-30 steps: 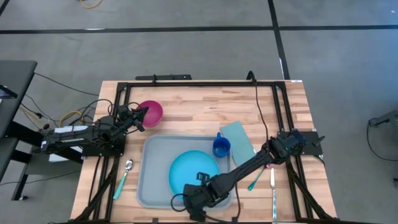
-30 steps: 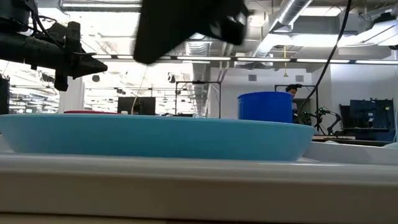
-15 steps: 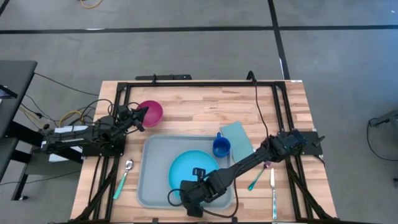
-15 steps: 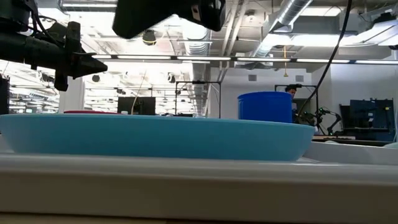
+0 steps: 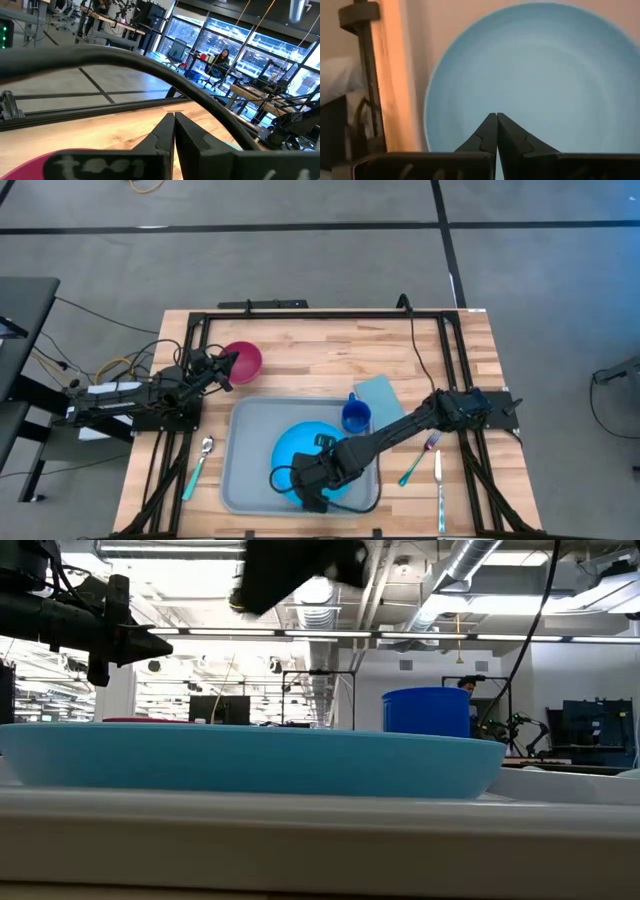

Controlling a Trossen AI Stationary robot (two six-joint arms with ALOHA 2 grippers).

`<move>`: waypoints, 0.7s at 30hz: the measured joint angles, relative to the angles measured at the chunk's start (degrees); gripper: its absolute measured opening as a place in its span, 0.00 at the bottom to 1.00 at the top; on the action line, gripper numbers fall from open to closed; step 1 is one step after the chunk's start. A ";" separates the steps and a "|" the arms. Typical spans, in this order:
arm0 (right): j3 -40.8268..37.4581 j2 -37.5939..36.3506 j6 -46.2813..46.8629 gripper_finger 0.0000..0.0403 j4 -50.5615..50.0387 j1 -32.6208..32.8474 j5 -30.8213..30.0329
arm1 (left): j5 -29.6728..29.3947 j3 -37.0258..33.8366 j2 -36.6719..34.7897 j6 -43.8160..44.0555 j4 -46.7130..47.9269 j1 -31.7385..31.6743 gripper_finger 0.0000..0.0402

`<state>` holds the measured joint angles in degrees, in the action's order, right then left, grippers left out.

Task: Set up tray
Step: Put the red bowl on top of the light blue plate on the gray tray

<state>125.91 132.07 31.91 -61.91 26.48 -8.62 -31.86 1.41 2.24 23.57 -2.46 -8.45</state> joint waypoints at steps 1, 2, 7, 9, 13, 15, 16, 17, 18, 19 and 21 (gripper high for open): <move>0.00 -1.14 0.01 0.00 -1.60 0.00 -1.12 | -0.01 0.00 0.00 0.00 0.00 0.02 0.00; 0.02 -2.26 -0.01 0.00 -1.74 0.00 -2.49 | -0.04 0.00 0.00 0.00 0.00 0.00 0.00; 0.03 -8.25 0.01 0.00 -3.14 0.54 -8.76 | -0.02 0.00 0.00 0.00 0.00 0.02 0.00; 0.09 -10.37 0.00 0.00 -3.07 0.87 -9.63 | -0.03 0.00 0.00 0.00 0.00 0.02 0.00; 0.09 -13.52 0.19 0.00 -3.86 1.51 -9.43 | -0.02 0.00 0.00 0.00 0.00 0.02 0.00; 0.09 -14.74 0.23 0.00 -5.01 1.99 -9.21 | -0.02 0.00 0.00 0.00 0.00 0.01 0.00; 0.09 -15.27 0.73 0.00 -6.21 2.22 -8.97 | -0.03 0.00 0.00 0.00 0.00 0.02 0.00; 0.09 -15.69 1.60 0.00 -7.53 2.41 -8.34 | -0.02 0.00 0.00 0.00 0.00 0.02 0.00; 0.09 -15.99 2.89 0.00 -8.96 2.51 -7.87 | -0.02 0.00 0.00 0.00 0.00 0.02 0.00; 0.09 -16.06 4.59 0.00 -10.46 2.76 -7.28 | -0.02 0.00 0.00 0.00 0.00 0.02 0.00; 0.09 -16.02 8.01 0.00 -12.95 3.13 -6.43 | -0.02 0.00 0.00 0.00 0.00 0.02 0.00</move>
<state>125.99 116.05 39.92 -74.86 29.61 -15.05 -31.88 1.41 2.24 23.57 -2.46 -8.43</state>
